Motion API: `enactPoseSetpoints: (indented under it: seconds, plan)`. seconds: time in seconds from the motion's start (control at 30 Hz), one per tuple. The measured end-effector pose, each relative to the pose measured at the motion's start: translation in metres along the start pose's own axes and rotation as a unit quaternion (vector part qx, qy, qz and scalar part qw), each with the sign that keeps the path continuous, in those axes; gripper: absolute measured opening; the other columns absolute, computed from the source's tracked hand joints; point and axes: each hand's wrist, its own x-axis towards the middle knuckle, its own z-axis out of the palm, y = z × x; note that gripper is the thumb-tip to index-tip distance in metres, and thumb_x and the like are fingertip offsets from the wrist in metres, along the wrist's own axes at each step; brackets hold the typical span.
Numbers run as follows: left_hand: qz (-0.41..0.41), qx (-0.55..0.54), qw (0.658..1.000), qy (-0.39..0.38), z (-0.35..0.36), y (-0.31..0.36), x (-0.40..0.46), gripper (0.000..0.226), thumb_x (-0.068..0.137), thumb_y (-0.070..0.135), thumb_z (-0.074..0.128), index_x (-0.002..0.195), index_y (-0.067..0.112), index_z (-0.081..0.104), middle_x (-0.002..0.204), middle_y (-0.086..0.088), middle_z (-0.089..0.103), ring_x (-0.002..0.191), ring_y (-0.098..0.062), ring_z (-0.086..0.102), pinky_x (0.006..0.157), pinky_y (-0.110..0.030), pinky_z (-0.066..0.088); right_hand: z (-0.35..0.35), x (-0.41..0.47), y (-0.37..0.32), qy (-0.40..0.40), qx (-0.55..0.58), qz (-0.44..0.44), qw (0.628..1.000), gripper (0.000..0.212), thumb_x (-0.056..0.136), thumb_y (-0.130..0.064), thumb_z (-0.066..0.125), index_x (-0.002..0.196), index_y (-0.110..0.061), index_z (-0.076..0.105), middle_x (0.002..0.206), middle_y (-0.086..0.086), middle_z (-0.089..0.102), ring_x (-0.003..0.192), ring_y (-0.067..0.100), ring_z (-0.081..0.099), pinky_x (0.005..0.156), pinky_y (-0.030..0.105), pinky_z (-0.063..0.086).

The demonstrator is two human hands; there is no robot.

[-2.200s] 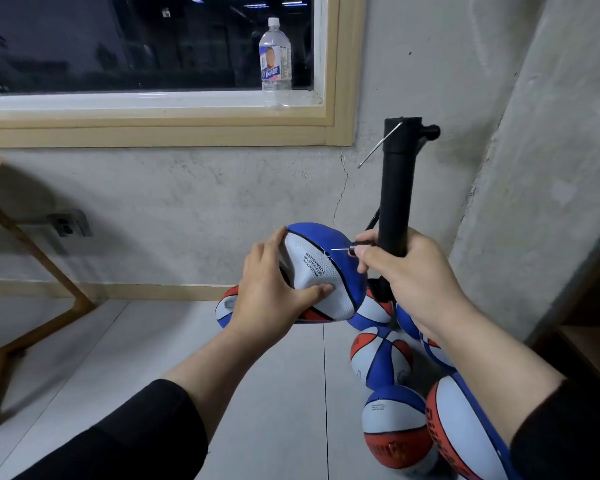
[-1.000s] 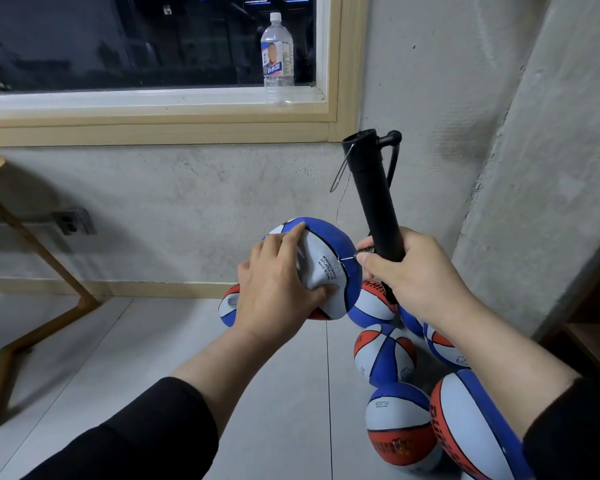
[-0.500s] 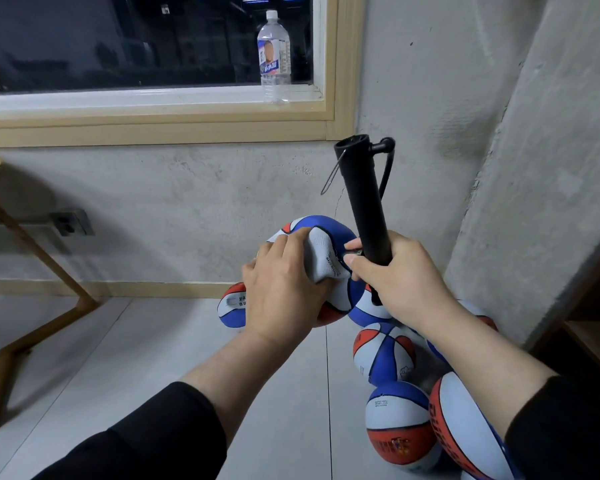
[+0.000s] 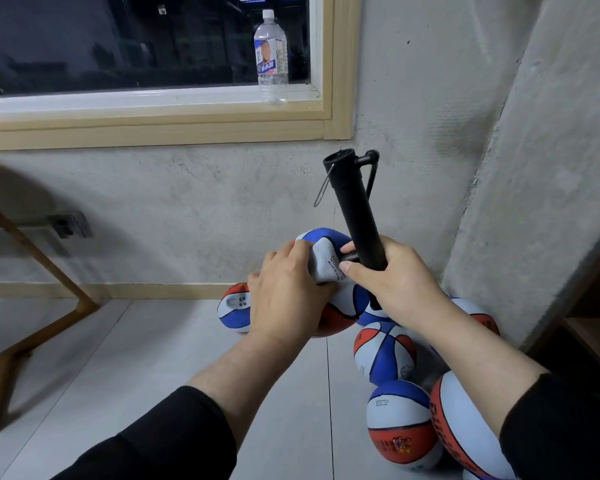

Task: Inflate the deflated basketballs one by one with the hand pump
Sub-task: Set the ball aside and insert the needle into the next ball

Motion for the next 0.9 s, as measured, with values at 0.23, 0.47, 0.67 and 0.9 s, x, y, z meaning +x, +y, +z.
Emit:
enactPoseSetpoints:
  seconds: [0.23,0.47,0.67,0.9]
  plan:
    - [-0.056,-0.024,0.997,-0.038,0.003,-0.011,0.004,0.045,0.081,0.051,0.082,0.1,0.025,0.05,0.095,0.007,0.056,0.099,-0.023,0.054,0.085,-0.047,0.049,-0.009,-0.001,0.002,0.044,0.064,0.006,0.997,0.006,0.094,-0.018,0.07,0.098,-0.022,0.069,0.087,0.012,0.072,0.076,0.019,0.064,0.061,0.019,0.053]
    - [-0.062,-0.058,0.995,-0.053,0.003,-0.015,0.002,0.049,0.078,0.055,0.084,0.093,0.023,0.05,0.088,0.008,0.056,0.092,-0.024,0.055,0.085,-0.05,0.051,-0.004,0.004,0.001,0.034,0.058,0.013,0.998,0.003,0.092,-0.018,0.073,0.089,-0.018,0.074,0.084,0.008,0.075,0.09,0.03,0.069,0.084,0.044,0.06]
    - [-0.05,-0.011,0.997,-0.05,-0.004,-0.011,-0.003,0.054,0.08,0.06,0.08,0.082,0.026,0.038,0.081,0.01,0.05,0.086,-0.021,0.049,0.079,-0.039,0.037,0.0,0.004,-0.001,0.003,0.065,0.012,0.998,0.003,0.091,-0.013,0.073,0.088,-0.013,0.074,0.078,0.004,0.076,0.079,0.021,0.072,0.087,0.048,0.059]
    - [-0.048,-0.006,0.996,-0.072,-0.003,-0.016,-0.006,0.053,0.079,0.06,0.081,0.086,0.024,0.043,0.085,0.008,0.054,0.087,-0.02,0.052,0.078,-0.039,0.04,0.0,0.003,0.003,-0.021,0.079,0.035,0.996,0.004,0.092,-0.012,0.073,0.094,-0.008,0.073,0.07,0.004,0.072,0.068,0.017,0.064,0.075,0.034,0.056]
